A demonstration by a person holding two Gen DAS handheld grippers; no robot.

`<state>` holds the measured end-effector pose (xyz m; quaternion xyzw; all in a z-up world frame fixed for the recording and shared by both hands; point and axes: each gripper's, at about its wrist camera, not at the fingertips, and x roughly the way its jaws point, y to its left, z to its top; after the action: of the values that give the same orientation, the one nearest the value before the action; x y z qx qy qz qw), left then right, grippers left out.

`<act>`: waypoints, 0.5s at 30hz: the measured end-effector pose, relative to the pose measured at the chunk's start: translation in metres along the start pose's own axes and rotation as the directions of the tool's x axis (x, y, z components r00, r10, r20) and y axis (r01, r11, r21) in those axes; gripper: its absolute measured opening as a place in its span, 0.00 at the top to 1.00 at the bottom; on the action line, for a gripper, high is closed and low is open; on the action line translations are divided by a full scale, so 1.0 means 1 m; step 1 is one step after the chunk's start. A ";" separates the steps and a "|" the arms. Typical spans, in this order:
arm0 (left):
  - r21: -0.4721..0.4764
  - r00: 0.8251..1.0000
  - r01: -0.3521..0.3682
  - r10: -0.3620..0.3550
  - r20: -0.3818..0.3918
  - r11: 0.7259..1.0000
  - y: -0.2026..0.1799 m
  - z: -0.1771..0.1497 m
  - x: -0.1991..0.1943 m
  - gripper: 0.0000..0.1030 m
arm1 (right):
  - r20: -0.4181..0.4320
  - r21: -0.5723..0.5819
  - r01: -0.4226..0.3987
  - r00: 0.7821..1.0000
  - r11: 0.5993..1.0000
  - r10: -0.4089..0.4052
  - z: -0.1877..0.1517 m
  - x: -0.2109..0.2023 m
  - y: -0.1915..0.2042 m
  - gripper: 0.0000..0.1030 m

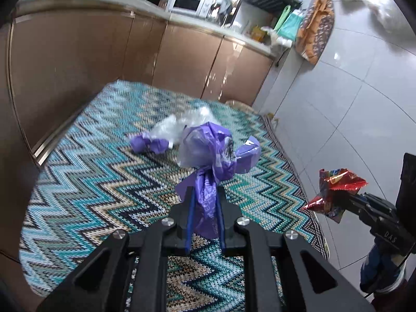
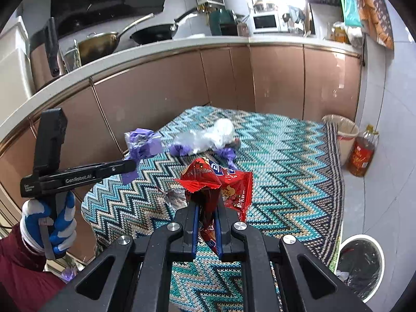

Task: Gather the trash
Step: 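Grasp the purple glove with the left tool while the right tool grasps the red wrapper, then carry the purple glove and red wrapper with both tools over the floor bin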

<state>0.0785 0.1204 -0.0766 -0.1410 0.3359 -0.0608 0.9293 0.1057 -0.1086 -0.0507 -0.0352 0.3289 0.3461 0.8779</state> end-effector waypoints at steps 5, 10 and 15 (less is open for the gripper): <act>0.069 0.997 -0.041 0.036 0.074 0.997 -0.018 0.000 -0.028 0.86 | 0.043 -0.003 0.024 0.999 1.000 -0.024 0.002 -0.021 0.005 0.91; 0.108 0.992 -0.058 0.046 0.114 0.992 -0.034 -0.003 -0.046 0.86 | 0.082 0.003 0.051 0.995 0.999 -0.051 0.002 -0.043 0.006 0.91; 0.135 0.989 -0.066 0.047 0.137 0.989 -0.041 -0.005 -0.056 0.86 | 0.116 0.009 0.067 0.991 0.998 -0.068 0.002 -0.060 0.004 0.91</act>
<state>0.0321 0.0916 -0.0339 -0.0700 0.2716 -0.0482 0.9587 0.0714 -0.1402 -0.0124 -0.0238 0.2765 0.3170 0.9069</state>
